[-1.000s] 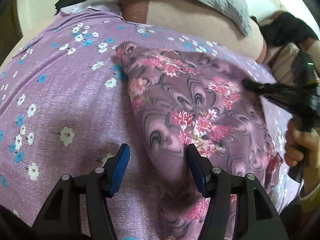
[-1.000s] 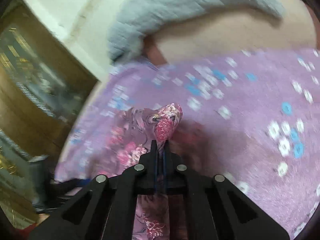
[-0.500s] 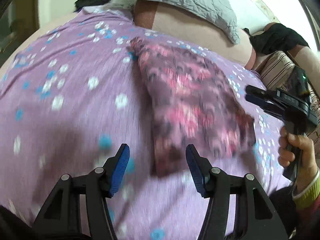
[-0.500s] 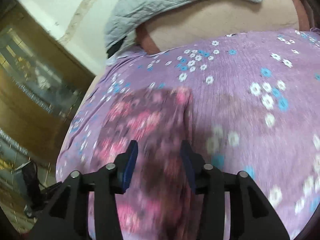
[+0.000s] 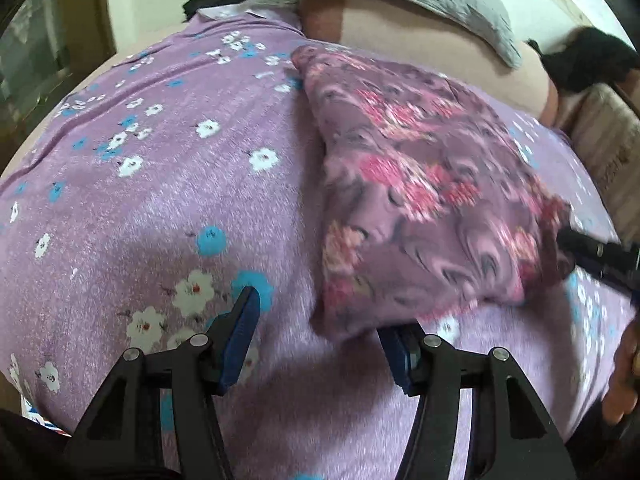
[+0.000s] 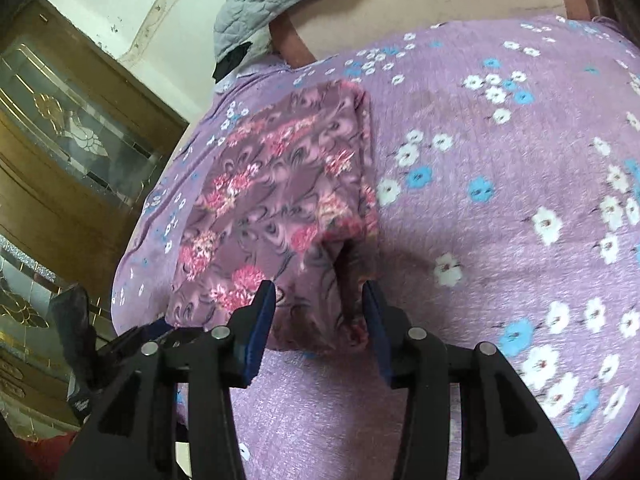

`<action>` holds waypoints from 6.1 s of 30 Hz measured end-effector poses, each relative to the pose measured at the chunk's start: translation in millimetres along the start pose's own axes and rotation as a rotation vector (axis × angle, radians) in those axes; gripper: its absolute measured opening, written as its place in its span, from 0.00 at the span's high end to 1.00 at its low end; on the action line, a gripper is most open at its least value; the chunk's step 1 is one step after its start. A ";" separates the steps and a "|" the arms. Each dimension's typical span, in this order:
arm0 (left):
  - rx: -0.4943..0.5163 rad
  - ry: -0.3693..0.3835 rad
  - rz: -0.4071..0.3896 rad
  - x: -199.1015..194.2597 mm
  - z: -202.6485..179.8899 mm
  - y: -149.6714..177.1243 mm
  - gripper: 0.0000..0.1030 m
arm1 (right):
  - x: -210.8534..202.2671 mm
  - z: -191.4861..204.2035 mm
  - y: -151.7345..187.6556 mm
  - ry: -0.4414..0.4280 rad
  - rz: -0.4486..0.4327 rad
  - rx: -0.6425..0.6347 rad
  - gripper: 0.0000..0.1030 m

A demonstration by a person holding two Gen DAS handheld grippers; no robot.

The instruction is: Fold small clothes

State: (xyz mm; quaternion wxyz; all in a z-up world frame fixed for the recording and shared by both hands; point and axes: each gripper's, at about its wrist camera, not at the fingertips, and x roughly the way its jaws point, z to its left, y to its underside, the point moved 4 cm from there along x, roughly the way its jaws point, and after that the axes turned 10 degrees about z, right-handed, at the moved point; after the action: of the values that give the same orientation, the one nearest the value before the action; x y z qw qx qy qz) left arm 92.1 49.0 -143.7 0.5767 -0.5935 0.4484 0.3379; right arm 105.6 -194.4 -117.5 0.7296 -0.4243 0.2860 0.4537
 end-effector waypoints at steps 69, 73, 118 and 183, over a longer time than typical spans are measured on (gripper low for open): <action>0.069 0.066 0.037 91.8 4.4 -257.7 0.72 | 99.2 -27.4 -195.1 0.126 0.024 -0.054 0.93; 0.046 0.037 0.005 55.2 19.6 -244.8 0.65 | 64.5 -26.8 -186.9 0.120 -0.022 -0.006 0.82; 0.104 0.116 0.030 -42.0 -5.8 5.5 0.48 | -31.6 -4.0 29.2 0.186 -0.043 0.033 0.84; 0.129 -0.210 -0.044 -56.5 -4.0 -38.2 0.13 | -17.8 63.6 9.1 0.299 -0.035 -0.229 0.07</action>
State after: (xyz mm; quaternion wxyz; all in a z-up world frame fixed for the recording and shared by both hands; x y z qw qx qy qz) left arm 106.0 50.5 -76.9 0.6648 -0.5262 0.3930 0.3559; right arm 91.9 -143.9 -76.1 0.6335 -0.5723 0.3305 0.4024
